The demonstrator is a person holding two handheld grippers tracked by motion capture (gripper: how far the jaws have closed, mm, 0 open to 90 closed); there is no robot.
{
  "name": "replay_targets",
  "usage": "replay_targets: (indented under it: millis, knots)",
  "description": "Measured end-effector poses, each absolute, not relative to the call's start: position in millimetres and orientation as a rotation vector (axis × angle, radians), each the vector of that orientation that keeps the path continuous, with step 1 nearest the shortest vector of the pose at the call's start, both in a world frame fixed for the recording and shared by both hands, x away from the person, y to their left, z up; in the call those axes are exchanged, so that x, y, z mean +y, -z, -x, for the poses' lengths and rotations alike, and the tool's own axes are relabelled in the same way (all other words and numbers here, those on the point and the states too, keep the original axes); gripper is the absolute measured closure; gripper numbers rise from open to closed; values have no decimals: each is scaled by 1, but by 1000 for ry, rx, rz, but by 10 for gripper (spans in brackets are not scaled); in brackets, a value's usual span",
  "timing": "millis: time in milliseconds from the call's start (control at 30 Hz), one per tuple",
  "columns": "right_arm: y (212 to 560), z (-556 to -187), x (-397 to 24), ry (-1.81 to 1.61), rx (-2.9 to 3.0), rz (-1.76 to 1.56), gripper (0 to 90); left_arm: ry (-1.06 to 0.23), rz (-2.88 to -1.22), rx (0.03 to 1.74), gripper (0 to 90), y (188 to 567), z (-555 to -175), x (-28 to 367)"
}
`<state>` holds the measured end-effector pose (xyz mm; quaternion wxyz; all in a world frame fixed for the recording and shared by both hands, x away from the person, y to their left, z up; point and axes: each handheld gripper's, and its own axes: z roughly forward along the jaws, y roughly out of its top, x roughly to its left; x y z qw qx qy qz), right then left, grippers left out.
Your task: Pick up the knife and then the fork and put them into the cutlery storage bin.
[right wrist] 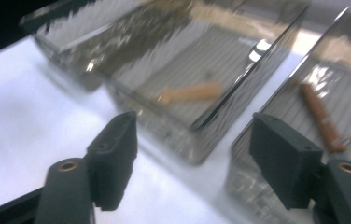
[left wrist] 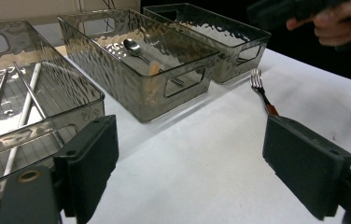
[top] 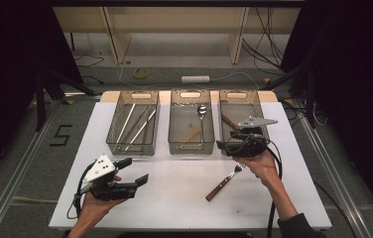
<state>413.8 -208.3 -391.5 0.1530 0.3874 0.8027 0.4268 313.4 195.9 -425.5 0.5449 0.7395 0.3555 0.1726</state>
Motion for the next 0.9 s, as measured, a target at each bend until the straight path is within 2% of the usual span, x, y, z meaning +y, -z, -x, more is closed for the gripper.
replay_targets:
  millis: [167,300,633,900]
  knots:
    - [403,-398,-200,-1242,2361,-1094,313,-406,-1752,844,176,425,-314,196]
    - [408,-388,-189,-1241,2409,-1046,350,-407,-1751,844,176,425,-314,197]
    - [424,-367,-174,-1222,2493,-984,585,-397,-1741,847,175,425,-313,197]
    - [432,-360,-170,-1206,2543,-941,721,-394,-1739,850,175,425,-313,197]
